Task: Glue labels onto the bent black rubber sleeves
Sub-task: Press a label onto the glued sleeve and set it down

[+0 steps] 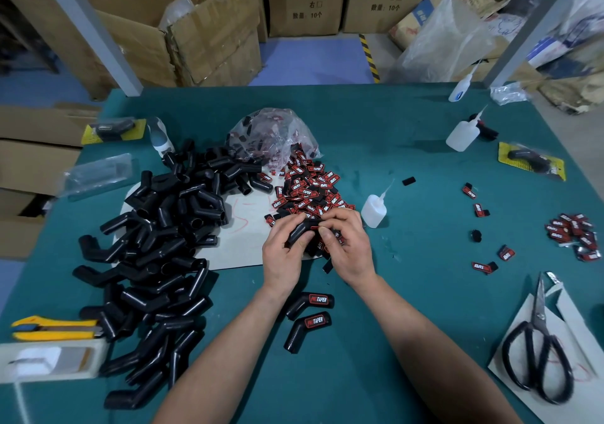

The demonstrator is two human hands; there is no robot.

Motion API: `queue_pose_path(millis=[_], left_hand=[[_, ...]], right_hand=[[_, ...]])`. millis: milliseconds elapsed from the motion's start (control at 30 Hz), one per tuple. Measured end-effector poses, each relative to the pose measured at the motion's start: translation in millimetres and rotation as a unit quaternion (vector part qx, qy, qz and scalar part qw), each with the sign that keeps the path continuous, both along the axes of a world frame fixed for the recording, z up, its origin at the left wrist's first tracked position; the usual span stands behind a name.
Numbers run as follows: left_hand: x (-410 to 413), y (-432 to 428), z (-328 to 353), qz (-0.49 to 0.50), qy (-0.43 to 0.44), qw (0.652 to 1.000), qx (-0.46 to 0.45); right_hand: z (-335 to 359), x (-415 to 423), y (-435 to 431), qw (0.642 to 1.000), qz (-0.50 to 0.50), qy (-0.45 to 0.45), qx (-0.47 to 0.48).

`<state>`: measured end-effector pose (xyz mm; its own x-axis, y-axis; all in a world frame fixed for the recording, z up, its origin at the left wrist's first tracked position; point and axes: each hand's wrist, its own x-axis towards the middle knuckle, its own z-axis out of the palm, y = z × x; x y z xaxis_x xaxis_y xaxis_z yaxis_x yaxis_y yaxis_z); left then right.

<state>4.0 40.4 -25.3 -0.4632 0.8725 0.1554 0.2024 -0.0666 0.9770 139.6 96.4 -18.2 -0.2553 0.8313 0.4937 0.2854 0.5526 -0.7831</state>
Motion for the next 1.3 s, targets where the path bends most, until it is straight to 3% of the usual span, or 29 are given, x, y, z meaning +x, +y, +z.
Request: queue_pose_path(millis=[1300], left_hand=[[-0.6,1.7,-4.8,-0.004,-0.018,1.000,0.017]], right_hand=[[2.1,-0.7,0.1,1.000,-0.006,-0.013,-0.011]])
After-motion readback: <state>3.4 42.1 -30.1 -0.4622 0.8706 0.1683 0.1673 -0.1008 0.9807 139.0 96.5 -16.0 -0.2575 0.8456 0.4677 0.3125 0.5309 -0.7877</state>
